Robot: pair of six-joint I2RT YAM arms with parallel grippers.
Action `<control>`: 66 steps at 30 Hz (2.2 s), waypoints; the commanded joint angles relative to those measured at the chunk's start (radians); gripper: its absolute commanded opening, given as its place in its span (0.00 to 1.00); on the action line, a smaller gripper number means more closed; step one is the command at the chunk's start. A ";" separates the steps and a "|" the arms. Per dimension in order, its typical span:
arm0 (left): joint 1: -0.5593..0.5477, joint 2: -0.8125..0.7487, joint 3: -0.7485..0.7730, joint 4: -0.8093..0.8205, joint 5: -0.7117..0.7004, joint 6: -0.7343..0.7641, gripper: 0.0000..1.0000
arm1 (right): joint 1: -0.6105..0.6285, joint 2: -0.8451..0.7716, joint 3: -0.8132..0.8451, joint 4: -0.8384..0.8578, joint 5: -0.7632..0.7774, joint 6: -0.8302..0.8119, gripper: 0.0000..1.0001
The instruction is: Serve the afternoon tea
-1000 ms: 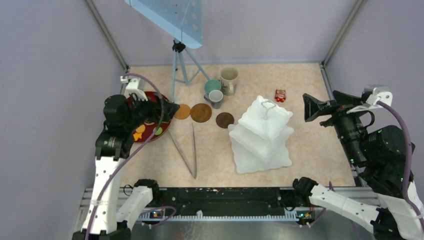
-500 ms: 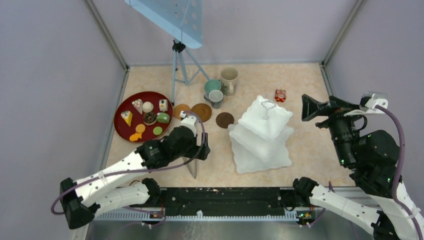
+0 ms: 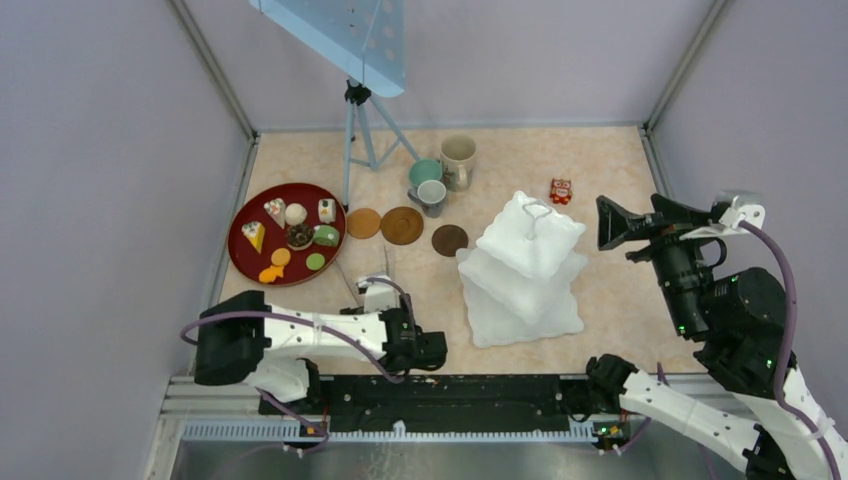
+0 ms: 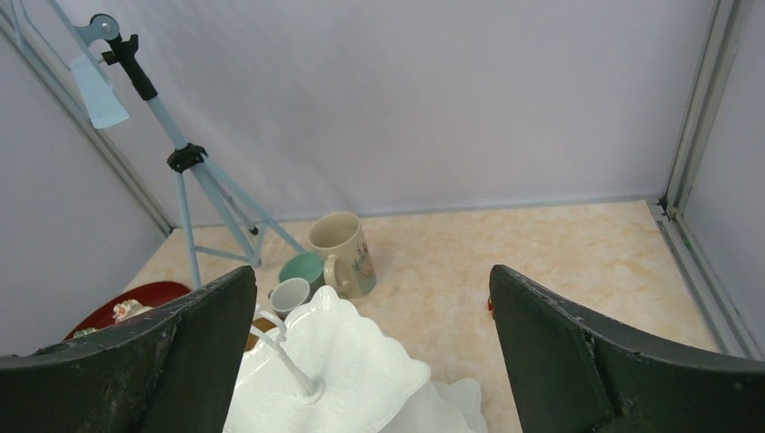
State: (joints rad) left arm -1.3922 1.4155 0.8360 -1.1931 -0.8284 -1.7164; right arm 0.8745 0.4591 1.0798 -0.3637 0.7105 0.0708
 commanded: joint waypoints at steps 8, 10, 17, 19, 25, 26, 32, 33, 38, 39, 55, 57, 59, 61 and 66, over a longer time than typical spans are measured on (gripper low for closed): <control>0.060 -0.270 -0.298 0.438 -0.164 0.047 0.99 | -0.005 -0.045 -0.030 0.065 -0.061 -0.027 0.98; 0.090 -0.294 -0.339 0.545 -0.148 0.148 0.99 | -0.005 -0.046 -0.032 0.067 -0.072 -0.024 0.98; 0.121 -0.250 -0.336 0.679 -0.153 0.293 0.99 | -0.004 -0.040 -0.032 0.063 -0.090 -0.021 0.98; 0.139 -0.225 -0.328 0.691 -0.143 0.313 0.99 | -0.004 -0.040 -0.033 0.059 -0.093 -0.022 0.98; 0.193 -0.166 -0.335 0.705 -0.146 0.293 0.99 | -0.004 -0.041 -0.043 0.067 -0.107 -0.027 0.98; 0.198 -0.160 -0.335 0.711 -0.152 0.294 0.99 | -0.005 -0.040 -0.047 0.070 -0.108 -0.030 0.98; 0.208 -0.057 -0.304 0.739 -0.215 0.320 0.94 | -0.005 -0.041 -0.055 0.078 -0.123 -0.039 0.96; 0.208 -0.036 -0.298 0.725 -0.225 0.303 0.92 | -0.005 -0.042 -0.056 0.081 -0.124 -0.042 0.96; 0.208 0.055 -0.285 0.738 -0.237 0.298 0.92 | -0.005 -0.047 -0.061 0.074 -0.125 -0.038 0.95; 0.208 0.070 -0.280 0.738 -0.241 0.296 0.93 | -0.005 -0.050 -0.068 0.076 -0.125 -0.038 0.95; 0.208 0.063 -0.237 0.758 -0.255 0.393 0.80 | -0.005 -0.069 -0.071 0.075 -0.140 -0.034 0.93; 0.210 0.028 -0.233 0.797 -0.250 0.472 0.76 | -0.005 -0.076 -0.076 0.076 -0.136 -0.032 0.93; 0.221 -0.001 -0.234 0.835 -0.235 0.536 0.72 | -0.005 -0.087 -0.084 0.086 -0.132 -0.033 0.93; 0.242 -0.020 -0.240 0.890 -0.205 0.612 0.69 | -0.004 -0.097 -0.096 0.099 -0.132 -0.035 0.93; 0.296 -0.068 -0.212 0.948 -0.113 0.770 0.68 | -0.004 -0.101 -0.097 0.102 -0.131 -0.044 0.93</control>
State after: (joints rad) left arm -1.1297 1.3994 0.5716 -0.3275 -1.0046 -1.1175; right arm 0.8745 0.3641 0.9863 -0.2947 0.5808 0.0444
